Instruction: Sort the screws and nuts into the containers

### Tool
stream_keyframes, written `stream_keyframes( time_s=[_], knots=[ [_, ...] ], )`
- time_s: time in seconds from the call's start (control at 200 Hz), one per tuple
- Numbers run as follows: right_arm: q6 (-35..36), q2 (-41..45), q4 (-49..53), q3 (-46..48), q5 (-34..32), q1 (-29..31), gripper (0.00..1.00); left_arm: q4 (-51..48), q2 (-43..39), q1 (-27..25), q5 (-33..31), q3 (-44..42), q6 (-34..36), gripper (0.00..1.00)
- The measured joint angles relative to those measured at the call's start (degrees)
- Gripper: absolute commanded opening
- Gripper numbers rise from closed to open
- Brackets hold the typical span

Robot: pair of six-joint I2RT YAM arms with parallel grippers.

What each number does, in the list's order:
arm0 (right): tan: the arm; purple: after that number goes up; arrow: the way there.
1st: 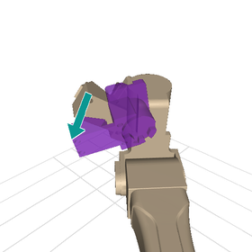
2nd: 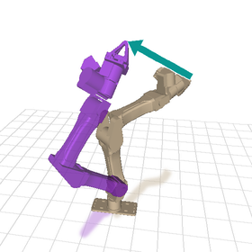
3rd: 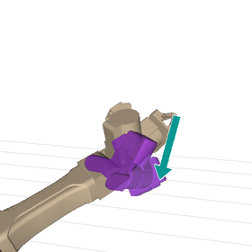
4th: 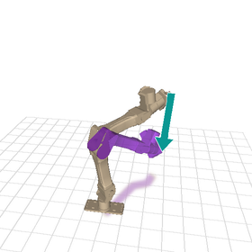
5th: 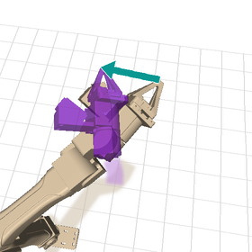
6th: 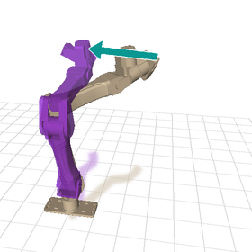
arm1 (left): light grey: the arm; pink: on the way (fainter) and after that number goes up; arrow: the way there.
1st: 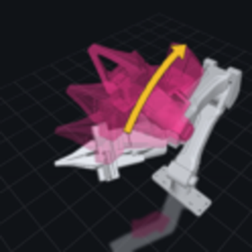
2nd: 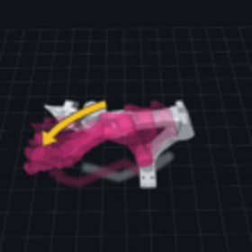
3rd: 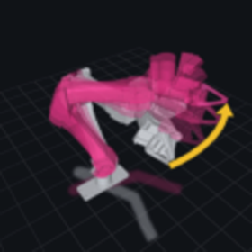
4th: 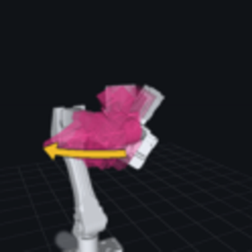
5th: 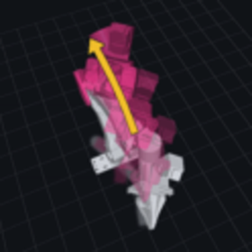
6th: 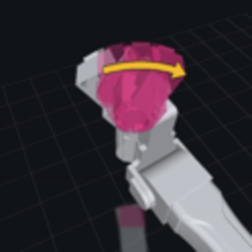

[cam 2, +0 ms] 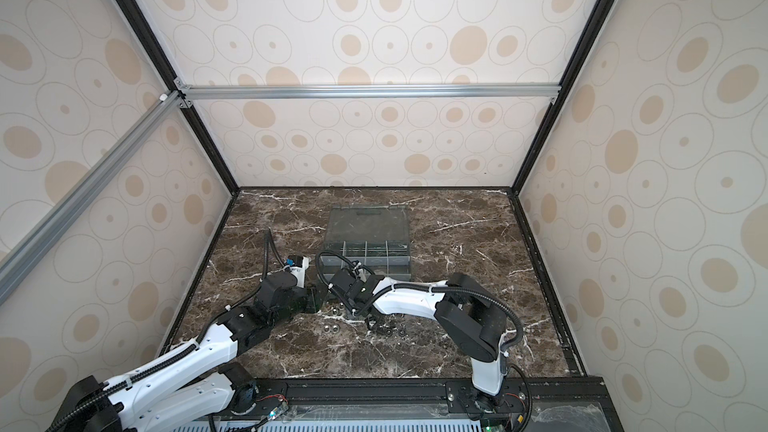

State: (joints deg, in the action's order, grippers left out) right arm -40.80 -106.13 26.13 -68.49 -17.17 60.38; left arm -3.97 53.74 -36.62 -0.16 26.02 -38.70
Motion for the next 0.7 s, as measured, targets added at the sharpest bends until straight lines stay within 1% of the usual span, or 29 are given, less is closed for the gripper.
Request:
stream_keyframes(
  time_s=[0.25,0.41,0.58,0.7],
  knots=[
    [-0.13,-0.04,-0.04,-0.02,0.0,0.0,0.16,0.0,0.0,0.0,0.02,0.0,-0.07,0.43],
    [-0.39,1.01,-0.37,0.83,0.52,0.17,0.16,0.02,0.04,0.0,0.0,0.0,-0.09,0.43],
    [-0.72,6.64,1.01,2.6,0.26,1.14,0.16,0.04,0.63,0.0,0.02,-0.02,-0.09,0.43],
    [-0.15,12.74,1.31,2.89,-1.81,1.42,0.16,0.07,1.36,0.0,0.07,-0.02,-0.11,0.43]
  ],
)
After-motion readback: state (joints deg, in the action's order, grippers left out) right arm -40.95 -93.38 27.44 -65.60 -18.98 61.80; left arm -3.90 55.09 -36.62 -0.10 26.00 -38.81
